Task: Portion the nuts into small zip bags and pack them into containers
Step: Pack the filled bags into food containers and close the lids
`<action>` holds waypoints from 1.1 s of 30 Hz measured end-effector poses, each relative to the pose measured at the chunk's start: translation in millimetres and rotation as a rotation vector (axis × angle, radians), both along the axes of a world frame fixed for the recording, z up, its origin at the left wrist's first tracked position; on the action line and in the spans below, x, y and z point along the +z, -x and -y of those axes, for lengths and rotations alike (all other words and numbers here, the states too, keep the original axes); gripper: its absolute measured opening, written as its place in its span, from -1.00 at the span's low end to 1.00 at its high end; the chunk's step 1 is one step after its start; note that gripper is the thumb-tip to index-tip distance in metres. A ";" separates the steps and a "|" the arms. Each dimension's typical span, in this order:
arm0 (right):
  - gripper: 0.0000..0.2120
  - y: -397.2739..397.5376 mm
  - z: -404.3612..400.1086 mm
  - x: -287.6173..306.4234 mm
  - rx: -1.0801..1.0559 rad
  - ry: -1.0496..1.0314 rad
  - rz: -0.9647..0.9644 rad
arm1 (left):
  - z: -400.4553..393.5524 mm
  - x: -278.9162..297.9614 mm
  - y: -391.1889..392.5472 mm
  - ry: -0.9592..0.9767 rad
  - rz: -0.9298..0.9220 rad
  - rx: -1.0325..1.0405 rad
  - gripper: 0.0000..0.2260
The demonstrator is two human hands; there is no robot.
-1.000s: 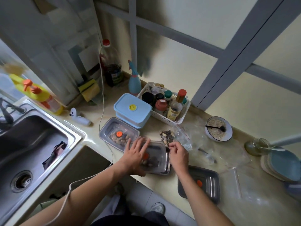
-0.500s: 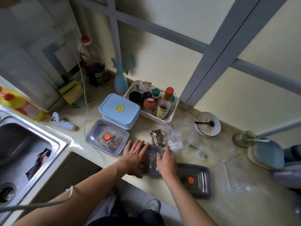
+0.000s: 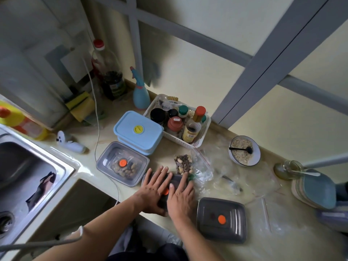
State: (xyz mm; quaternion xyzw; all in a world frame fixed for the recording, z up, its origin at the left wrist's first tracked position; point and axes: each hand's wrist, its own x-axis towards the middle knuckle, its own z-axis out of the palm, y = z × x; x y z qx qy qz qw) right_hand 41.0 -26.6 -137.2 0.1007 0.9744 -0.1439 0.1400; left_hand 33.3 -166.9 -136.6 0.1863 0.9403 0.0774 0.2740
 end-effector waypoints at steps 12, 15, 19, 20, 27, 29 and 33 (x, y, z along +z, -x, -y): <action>-0.28 5.6 8.2 -7.6 0.015 -0.079 0.131 | -20.0 -2.2 -2.0 0.168 0.006 0.026 0.17; -0.28 5.1 7.9 -10.7 0.022 -0.100 0.083 | -18.7 -1.7 0.5 0.165 0.029 0.027 0.21; -0.29 3.3 7.4 -13.6 0.006 -0.132 0.024 | -15.3 0.9 3.2 0.207 0.056 -0.024 0.36; -0.29 2.8 6.8 -13.5 0.005 -0.129 0.024 | -14.8 1.8 3.2 0.205 0.055 -0.021 0.36; -0.19 3.1 3.6 -13.5 0.000 -0.066 0.072 | -15.8 16.3 -2.4 0.252 0.032 -0.017 0.32; -0.24 4.2 -1.2 -10.3 -0.008 -0.015 0.074 | -18.9 22.3 -5.1 0.241 0.010 -0.019 0.29; -0.34 5.0 -3.8 12.1 -0.157 0.096 0.012 | -18.8 37.0 -6.9 0.194 -0.052 -0.068 0.28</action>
